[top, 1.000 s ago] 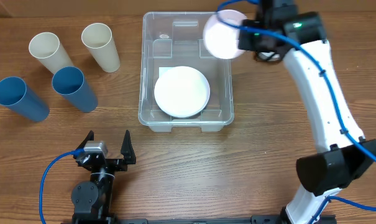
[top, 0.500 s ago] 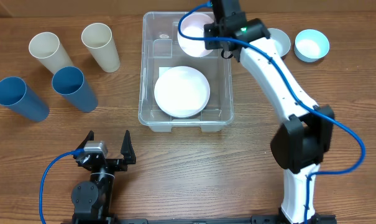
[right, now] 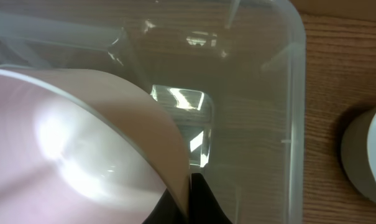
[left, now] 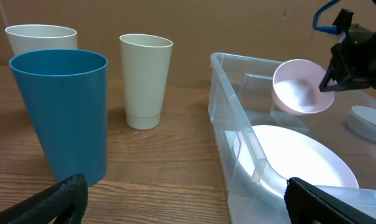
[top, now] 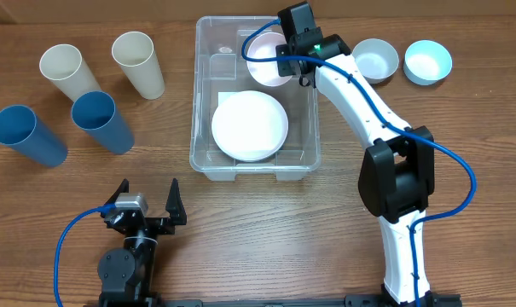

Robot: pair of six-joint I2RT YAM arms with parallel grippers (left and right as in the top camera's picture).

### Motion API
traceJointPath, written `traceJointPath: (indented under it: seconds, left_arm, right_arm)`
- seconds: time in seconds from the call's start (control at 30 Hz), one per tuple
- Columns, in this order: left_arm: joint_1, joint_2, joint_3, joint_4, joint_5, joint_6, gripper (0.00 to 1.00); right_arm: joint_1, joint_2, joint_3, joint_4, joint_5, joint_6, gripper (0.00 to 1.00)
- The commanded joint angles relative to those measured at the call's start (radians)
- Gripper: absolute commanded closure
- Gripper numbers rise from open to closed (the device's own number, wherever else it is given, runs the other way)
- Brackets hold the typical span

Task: Pack container
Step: 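Lower the pink bowl into the bin and open the gripper, then move the right gripper to the grey bowl and grasp its rim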

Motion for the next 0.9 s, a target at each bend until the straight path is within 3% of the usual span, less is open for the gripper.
traceJointPath:
  seconds: [0.0,0.4,0.53,0.67,0.87]
  left_arm:
    - [0.01,-0.007,-0.003,-0.002,-0.006,0.008,0.0]
    - [0.01,-0.007,-0.003,-0.002,-0.006,0.008,0.0]
    - [0.01,-0.007,-0.003,-0.002,-0.006,0.008,0.0]
    - [0.01,-0.007,-0.003,-0.002,-0.006,0.008,0.0]
    - [0.01,-0.007,-0.003,-0.002,-0.006,0.008,0.0]
  right_arm:
    - [-0.007,0.005,0.018,0.023,0.027,-0.005,0.92]
    - [-0.01,0.005,0.018,0.026,0.039,-0.022,0.79]
    - [0.0,-0.006,0.03,0.011,0.034,-0.026,0.69]
    - [0.035,-0.048,0.195,-0.138,0.028,-0.021,0.63]
    - [0.018,-0.104,0.375,-0.29,0.028,0.095,0.59]
